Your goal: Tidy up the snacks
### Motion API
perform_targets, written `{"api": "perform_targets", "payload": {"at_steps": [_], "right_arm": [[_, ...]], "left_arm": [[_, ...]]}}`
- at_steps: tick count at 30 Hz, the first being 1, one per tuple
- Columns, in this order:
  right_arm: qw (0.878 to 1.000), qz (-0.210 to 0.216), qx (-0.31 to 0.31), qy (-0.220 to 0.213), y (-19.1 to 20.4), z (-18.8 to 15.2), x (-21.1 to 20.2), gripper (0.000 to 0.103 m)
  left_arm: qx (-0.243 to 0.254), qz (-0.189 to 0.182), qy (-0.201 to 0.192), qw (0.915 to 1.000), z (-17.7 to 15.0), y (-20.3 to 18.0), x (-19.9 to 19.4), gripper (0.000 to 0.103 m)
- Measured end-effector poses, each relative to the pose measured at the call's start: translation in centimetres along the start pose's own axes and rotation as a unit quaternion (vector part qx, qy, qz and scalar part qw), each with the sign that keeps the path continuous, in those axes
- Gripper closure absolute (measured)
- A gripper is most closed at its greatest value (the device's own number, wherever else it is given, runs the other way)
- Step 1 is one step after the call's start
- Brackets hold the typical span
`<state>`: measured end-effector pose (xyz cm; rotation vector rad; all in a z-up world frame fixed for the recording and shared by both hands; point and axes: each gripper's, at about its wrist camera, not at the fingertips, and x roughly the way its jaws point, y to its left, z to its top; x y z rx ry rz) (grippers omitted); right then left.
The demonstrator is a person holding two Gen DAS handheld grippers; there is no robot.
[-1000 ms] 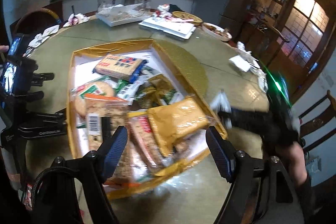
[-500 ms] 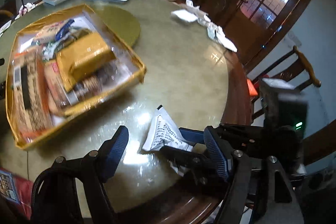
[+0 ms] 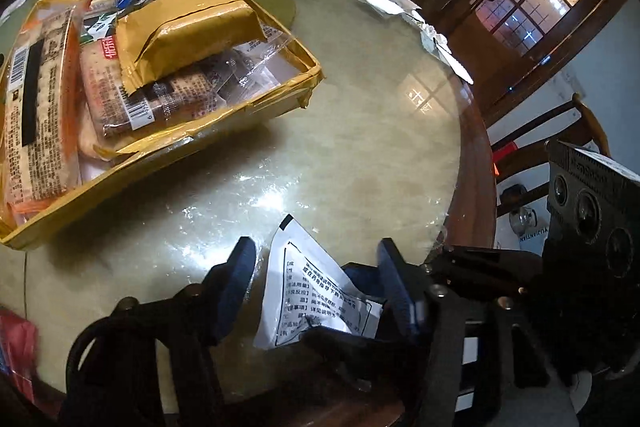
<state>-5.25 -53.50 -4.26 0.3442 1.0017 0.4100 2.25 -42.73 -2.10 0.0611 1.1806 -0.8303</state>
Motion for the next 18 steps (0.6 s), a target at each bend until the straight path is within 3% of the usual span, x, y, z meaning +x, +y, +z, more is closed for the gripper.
{"api": "perform_targets", "payload": {"at_steps": [3, 5, 9, 18], "right_arm": [[1.0, 0.004, 0.0, -0.001, 0.0, 0.0, 0.1, 0.063], [1.0, -0.003, -0.004, -0.002, 0.2, -0.1, 0.1, 0.063], [1.0, -0.019, -0.004, -0.005, 0.5, -0.1, 0.0, 0.063], [0.999, -0.031, -0.017, -0.014, 1.7, -0.5, 0.0, 0.064]], "left_arm": [[-0.002, -0.007, 0.002, 1.0, -0.2, -0.1, 0.1, 0.057], [0.001, 0.005, -0.002, 1.0, 0.0, -0.2, 0.4, 0.074], [-0.024, -0.009, -0.001, 0.9997, -0.1, 1.3, 0.4, 0.093], [-0.048, -0.028, -0.01, 0.9984, -0.5, 2.3, -0.6, 0.096]]}}
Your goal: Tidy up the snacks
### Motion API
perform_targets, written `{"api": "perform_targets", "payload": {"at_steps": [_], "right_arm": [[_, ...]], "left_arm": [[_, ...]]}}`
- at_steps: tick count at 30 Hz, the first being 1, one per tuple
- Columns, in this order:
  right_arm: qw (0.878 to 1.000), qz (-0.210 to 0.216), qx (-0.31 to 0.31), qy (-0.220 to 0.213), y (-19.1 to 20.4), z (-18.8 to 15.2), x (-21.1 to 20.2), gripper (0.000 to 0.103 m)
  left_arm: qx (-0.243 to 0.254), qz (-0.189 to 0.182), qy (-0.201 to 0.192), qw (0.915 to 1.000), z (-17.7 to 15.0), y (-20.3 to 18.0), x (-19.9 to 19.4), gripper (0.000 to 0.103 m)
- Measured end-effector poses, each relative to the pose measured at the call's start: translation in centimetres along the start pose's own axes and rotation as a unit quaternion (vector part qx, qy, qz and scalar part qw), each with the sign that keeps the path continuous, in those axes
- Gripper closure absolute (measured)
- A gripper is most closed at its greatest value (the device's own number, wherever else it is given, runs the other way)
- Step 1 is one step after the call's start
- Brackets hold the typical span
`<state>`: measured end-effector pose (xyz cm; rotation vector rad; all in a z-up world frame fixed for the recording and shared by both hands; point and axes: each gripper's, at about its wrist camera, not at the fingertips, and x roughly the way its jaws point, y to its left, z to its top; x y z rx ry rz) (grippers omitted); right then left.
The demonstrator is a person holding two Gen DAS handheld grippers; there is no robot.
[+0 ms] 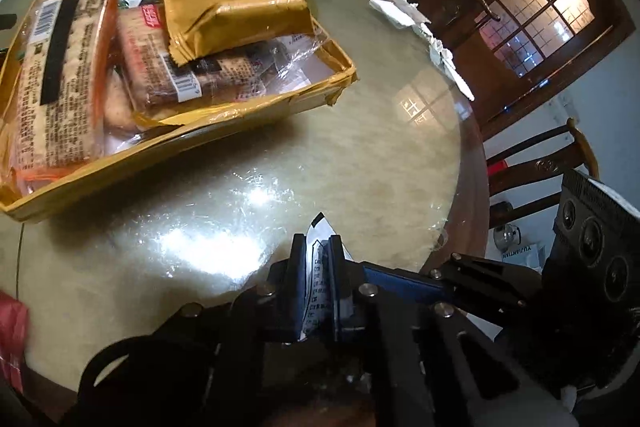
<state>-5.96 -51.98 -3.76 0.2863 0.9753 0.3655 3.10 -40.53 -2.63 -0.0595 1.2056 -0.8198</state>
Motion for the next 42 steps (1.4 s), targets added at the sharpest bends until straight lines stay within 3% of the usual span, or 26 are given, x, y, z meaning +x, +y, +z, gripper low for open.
{"api": "perform_targets", "payload": {"at_steps": [6, 12, 20, 23, 32, 35, 39, 42], "right_arm": [[0.999, 0.005, -0.023, -0.038, 1.5, 1.6, -1.9, 0.064], [0.995, 0.005, -0.061, -0.079, 3.6, 6.3, -2.1, 0.064], [0.996, 0.005, -0.043, -0.079, 3.1, 15.1, 2.8, 0.064], [0.997, 0.004, -0.039, -0.069, 3.2, 16.7, 4.4, 0.064], [0.998, 0.004, -0.025, -0.055, 2.4, 17.1, 6.5, 0.06], [0.998, 0.006, -0.016, -0.057, 2.1, 17.0, 6.6, 0.054], [0.998, 0.006, -0.01, -0.063, 2.1, 17.1, 6.3, 0.043], [0.998, 0.001, -0.002, -0.06, 2.1, 17.1, 6.2, 0.039]], "left_arm": [[0.0, -0.001, -0.046, 0.999, 1.2, -0.9, -3.5, 0.098], [0.008, 0.022, -0.095, 0.9952, 5.0, -0.4, -6.8, 0.098], [-0.009, 0.051, -0.122, 0.9912, 12.5, 3.4, -6.9, 0.099], [-0.022, 0.054, -0.122, 0.9908, 13.4, 4.8, -6.8, 0.099], [-0.029, 0.064, -0.127, 0.9894, 13.7, 6.7, -5.8, 0.099], [-0.023, 0.072, -0.135, 0.988, 13.6, 6.5, -5.8, 0.097], [-0.02, 0.086, -0.136, 0.9868, 13.3, 6.6, -5.7, 0.09], [-0.02, 0.104, -0.143, 0.9841, 13.2, 6.5, -6.2, 0.073]]}}
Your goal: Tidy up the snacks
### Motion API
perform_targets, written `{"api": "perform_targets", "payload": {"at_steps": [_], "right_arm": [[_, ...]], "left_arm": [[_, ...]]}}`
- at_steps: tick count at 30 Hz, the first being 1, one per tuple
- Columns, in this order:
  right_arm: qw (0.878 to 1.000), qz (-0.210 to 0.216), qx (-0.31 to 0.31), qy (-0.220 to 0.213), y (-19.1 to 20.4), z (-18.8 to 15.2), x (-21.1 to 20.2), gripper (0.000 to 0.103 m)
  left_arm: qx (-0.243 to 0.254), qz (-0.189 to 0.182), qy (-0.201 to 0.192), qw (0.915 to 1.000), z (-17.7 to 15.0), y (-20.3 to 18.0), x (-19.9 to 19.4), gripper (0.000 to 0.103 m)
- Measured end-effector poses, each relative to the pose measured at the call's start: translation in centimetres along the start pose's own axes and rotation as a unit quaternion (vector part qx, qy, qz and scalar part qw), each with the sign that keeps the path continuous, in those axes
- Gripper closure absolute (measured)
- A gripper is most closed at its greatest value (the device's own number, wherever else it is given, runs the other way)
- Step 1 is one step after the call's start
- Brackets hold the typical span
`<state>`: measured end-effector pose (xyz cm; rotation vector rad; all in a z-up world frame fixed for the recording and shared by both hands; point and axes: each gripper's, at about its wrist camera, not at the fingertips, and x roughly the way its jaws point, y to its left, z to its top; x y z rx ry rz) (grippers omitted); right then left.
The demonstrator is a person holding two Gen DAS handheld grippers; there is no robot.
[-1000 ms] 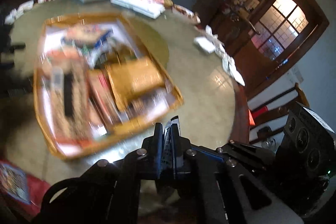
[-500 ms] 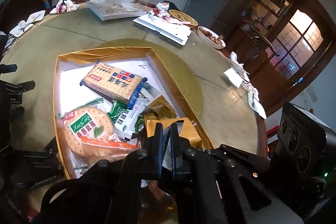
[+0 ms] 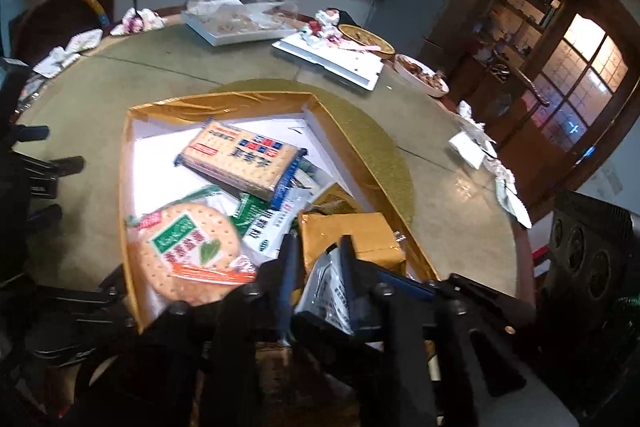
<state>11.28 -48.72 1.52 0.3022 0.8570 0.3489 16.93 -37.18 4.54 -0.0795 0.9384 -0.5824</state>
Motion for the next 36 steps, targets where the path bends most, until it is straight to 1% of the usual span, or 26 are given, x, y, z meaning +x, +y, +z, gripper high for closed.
{"api": "perform_targets", "payload": {"at_steps": [1, 2, 4, 6, 7, 8, 10, 12, 15, 18, 20, 22, 25, 27, 32, 36], "right_arm": [[1.0, -0.007, 0.003, 0.0, 0.0, -0.1, -0.3, 0.037], [1.0, -0.014, 0.006, -0.001, 0.0, -0.2, -0.6, 0.033], [1.0, -0.026, 0.012, -0.003, 0.1, -0.4, -1.5, 0.03], [0.999, -0.041, 0.015, -0.007, 0.2, -0.8, -2.5, 0.028], [0.998, -0.052, 0.018, -0.009, 0.3, -1.0, -3.0, 0.025], [0.997, -0.071, 0.023, -0.01, 0.4, -1.3, -3.8, 0.024], [0.995, -0.091, 0.026, -0.011, 0.5, -1.8, -4.6, 0.024], [0.995, -0.099, 0.028, -0.02, 0.5, -2.5, -5.4, 0.024], [0.994, -0.107, 0.023, -0.024, 0.9, -3.2, -5.8, 0.024], [0.993, -0.111, 0.019, -0.021, 1.1, -3.7, -5.6, 0.024], [0.992, -0.122, 0.018, -0.015, 1.1, -3.8, -5.1, 0.024], [0.992, -0.127, 0.022, -0.013, 1.1, -3.8, -4.9, 0.024], [0.989, -0.149, 0.015, -0.013, 1.3, -3.6, -4.7, 0.024], [0.988, -0.155, 0.01, -0.006, 1.5, -3.6, -4.6, 0.024], [0.984, -0.179, 0.015, 0.003, 1.2, -3.9, -4.9, 0.024], [0.982, -0.186, 0.022, 0.006, 0.6, -4.2, -5.4, 0.024]], "left_arm": [[0.002, 0.004, -0.003, 1.0, 0.0, -0.1, -0.3, 0.063], [0.006, 0.009, -0.007, 0.9999, 0.0, -0.2, -0.6, 0.058], [0.015, 0.02, -0.016, 0.9996, -0.1, -0.6, -1.5, 0.039], [0.024, 0.029, -0.025, 0.999, -0.4, -0.9, -2.4, 0.03], [0.031, 0.036, -0.028, 0.9985, -0.6, -1.2, -3.0, 0.03], [0.036, 0.046, -0.029, 0.9978, -0.8, -1.3, -3.4, 0.03], [0.045, 0.058, -0.035, 0.9967, -1.6, -1.5, -4.5, 0.027], [0.049, 0.077, -0.05, 0.9946, -2.5, -1.5, -5.6, 0.026], [0.046, 0.102, -0.063, 0.9917, -3.6, -1.2, -6.6, 0.026], [0.04, 0.107, -0.056, 0.9919, -4.3, -0.8, -6.7, 0.025], [0.039, 0.128, -0.062, 0.9891, -4.8, -0.6, -6.6, 0.025], [0.042, 0.14, -0.06, 0.9875, -5.0, -0.4, -6.5, 0.025], [0.036, 0.148, -0.057, 0.9866, -5.0, -0.1, -6.5, 0.025], [0.037, 0.154, -0.053, 0.9859, -4.9, 0.0, -6.4, 0.025], [0.049, 0.162, -0.038, 0.9848, -4.9, -0.1, -6.1, 0.025], [0.054, 0.151, -0.023, 0.9868, -4.9, -0.1, -5.9, 0.025]]}}
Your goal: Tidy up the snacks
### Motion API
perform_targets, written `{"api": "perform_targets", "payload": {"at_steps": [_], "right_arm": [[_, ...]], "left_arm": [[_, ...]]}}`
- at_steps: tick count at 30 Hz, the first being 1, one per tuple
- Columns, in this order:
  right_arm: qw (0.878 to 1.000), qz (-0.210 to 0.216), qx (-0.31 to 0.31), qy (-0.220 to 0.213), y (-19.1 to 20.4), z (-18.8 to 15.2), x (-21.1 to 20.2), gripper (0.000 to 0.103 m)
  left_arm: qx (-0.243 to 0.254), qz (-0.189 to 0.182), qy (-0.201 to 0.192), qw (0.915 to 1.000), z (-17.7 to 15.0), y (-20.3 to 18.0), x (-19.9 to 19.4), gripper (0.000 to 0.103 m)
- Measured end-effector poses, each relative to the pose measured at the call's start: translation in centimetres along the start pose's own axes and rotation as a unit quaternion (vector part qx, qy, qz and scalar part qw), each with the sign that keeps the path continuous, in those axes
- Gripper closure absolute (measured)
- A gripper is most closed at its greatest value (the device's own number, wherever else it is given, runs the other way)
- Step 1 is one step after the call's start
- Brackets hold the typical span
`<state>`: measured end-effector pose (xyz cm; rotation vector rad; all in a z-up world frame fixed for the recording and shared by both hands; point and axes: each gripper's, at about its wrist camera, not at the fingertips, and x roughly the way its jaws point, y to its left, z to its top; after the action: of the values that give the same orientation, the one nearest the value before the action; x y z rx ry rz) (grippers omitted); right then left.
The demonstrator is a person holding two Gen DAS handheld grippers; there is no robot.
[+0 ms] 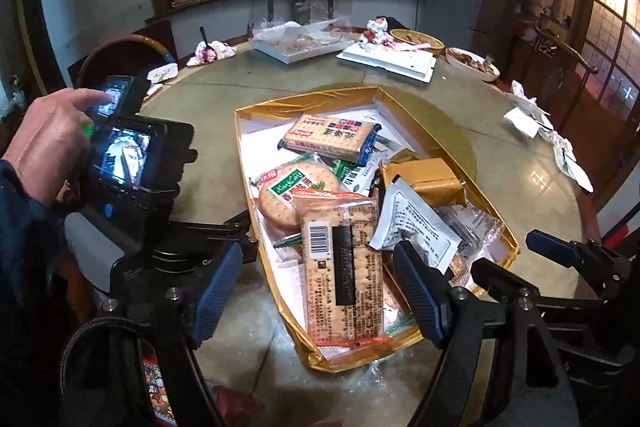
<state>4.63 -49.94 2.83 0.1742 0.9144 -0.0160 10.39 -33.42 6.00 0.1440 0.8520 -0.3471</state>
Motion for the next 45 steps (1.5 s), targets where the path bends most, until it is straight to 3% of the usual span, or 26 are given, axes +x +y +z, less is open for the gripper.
{"api": "perform_targets", "payload": {"at_steps": [5, 15, 28, 38, 45], "right_arm": [[1.0, -0.012, 0.017, -0.01, -0.8, 0.1, -0.6, 0.016], [1.0, 0.002, 0.004, 0.004, -0.3, -0.1, -0.6, 0.016], [0.999, 0.025, 0.021, 0.004, -1.3, 0.3, -0.4, 0.016], [0.998, 0.064, 0.009, -0.001, -2.2, 1.7, -0.5, 0.016], [0.998, 0.069, 0.004, -0.001, -1.9, 2.0, -0.1, 0.016]], "left_arm": [[0.007, 0.001, 0.008, 0.9999, -0.2, -0.2, 0.3, 0.025], [0.017, 0.014, 0.008, 0.9997, -0.4, -0.7, 0.2, 0.025], [0.029, -0.035, 0.036, 0.9983, -0.4, -0.9, 0.7, 0.025], [0.032, -0.032, 0.04, 0.9982, -0.6, -1.5, 0.9, 0.025], [0.033, -0.027, 0.046, 0.998, -0.6, -1.7, 1.3, 0.025]]}}
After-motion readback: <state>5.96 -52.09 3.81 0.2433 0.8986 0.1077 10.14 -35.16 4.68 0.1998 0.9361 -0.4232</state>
